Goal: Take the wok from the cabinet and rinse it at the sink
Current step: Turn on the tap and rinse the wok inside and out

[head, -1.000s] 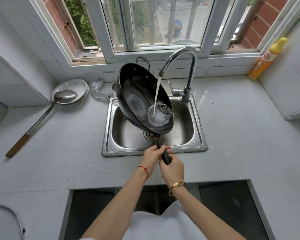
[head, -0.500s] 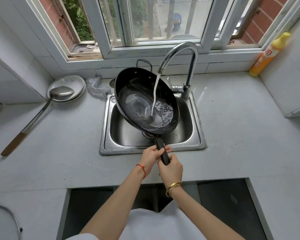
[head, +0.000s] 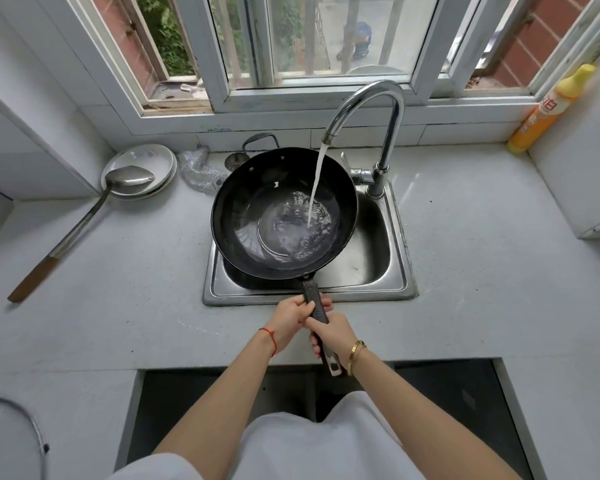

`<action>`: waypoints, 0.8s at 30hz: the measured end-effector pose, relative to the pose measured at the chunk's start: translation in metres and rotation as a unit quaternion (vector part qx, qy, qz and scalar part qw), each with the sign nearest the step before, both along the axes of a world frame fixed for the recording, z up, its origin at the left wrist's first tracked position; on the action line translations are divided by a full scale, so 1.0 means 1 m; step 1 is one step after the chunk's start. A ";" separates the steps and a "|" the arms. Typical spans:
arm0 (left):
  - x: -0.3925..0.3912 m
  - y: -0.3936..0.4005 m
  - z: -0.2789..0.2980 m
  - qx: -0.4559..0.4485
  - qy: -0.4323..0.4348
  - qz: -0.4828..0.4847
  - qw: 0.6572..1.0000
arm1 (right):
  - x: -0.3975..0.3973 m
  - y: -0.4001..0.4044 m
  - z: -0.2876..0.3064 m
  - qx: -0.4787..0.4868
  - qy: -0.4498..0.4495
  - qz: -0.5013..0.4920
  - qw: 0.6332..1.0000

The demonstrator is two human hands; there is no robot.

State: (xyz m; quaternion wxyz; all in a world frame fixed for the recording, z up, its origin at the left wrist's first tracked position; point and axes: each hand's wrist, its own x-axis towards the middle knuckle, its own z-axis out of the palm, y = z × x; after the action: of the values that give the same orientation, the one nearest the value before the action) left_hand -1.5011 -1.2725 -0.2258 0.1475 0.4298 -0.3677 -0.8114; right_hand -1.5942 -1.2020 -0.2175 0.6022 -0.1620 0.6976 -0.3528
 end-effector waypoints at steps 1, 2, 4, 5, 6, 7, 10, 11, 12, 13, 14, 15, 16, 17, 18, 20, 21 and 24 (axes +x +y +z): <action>-0.001 0.001 0.000 0.000 0.000 -0.003 1.000 | -0.002 0.000 -0.001 0.003 -0.007 0.003 1.000; -0.001 0.001 -0.001 -0.001 -0.001 -0.004 1.000 | -0.005 0.000 -0.002 0.005 -0.017 0.005 1.000; -0.004 0.001 -0.001 -0.002 -0.005 -0.003 1.000 | -0.009 0.001 -0.004 0.006 -0.040 0.007 0.999; -0.004 0.000 -0.002 -0.001 -0.007 0.000 1.000 | -0.010 0.002 -0.004 0.006 -0.048 0.007 0.999; -0.005 -0.001 -0.003 -0.001 -0.010 0.004 1.000 | -0.010 0.002 -0.004 0.006 -0.051 0.006 0.999; -0.005 -0.001 -0.004 -0.002 -0.012 0.006 1.000 | -0.009 0.002 -0.005 0.006 -0.051 0.004 0.999; -0.005 0.000 -0.006 -0.005 -0.023 0.009 1.000 | -0.002 0.001 -0.007 0.010 -0.030 -0.012 0.999; -0.005 0.001 -0.006 0.000 -0.026 0.015 1.000 | 0.000 0.000 -0.009 0.010 -0.020 -0.018 1.000; -0.007 0.002 -0.007 0.008 -0.027 0.024 0.999 | 0.002 0.000 -0.011 0.008 -0.012 -0.023 1.000; -0.008 0.002 -0.007 0.016 -0.027 0.031 0.999 | 0.003 0.000 -0.013 0.006 -0.006 -0.028 1.000; -0.009 0.003 -0.008 0.022 -0.029 0.035 0.999 | 0.004 0.000 -0.014 0.005 -0.002 -0.031 0.999; -0.009 0.003 -0.008 0.025 -0.029 0.036 0.999 | 0.005 0.000 -0.014 0.004 0.001 -0.034 0.999; -0.008 0.003 -0.007 0.027 -0.029 0.036 0.999 | 0.006 0.001 -0.015 0.003 0.004 -0.038 0.999; -0.006 0.002 -0.006 0.024 -0.029 0.033 0.999 | 0.008 0.001 -0.016 0.002 0.009 -0.041 0.999; -0.004 0.002 -0.005 0.017 -0.031 0.030 0.999 | 0.010 0.001 -0.017 0.002 0.015 -0.046 0.999; 0.001 0.002 -0.005 0.002 -0.033 0.028 0.999 | 0.016 0.000 -0.020 0.002 0.033 -0.056 0.998; 0.003 0.002 -0.005 -0.001 -0.034 0.028 0.999 | 0.019 -0.001 -0.021 0.001 0.041 -0.059 0.997; 0.008 0.003 -0.006 -0.011 -0.044 0.021 0.999 | 0.026 0.000 -0.024 -0.007 0.041 -0.068 0.997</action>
State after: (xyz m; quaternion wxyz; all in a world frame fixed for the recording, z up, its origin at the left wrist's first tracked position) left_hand -1.4928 -1.2694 -0.2322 0.1530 0.4709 -0.3735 -0.7844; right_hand -1.5686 -1.2017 -0.2413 0.5464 -0.1332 0.7287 -0.3907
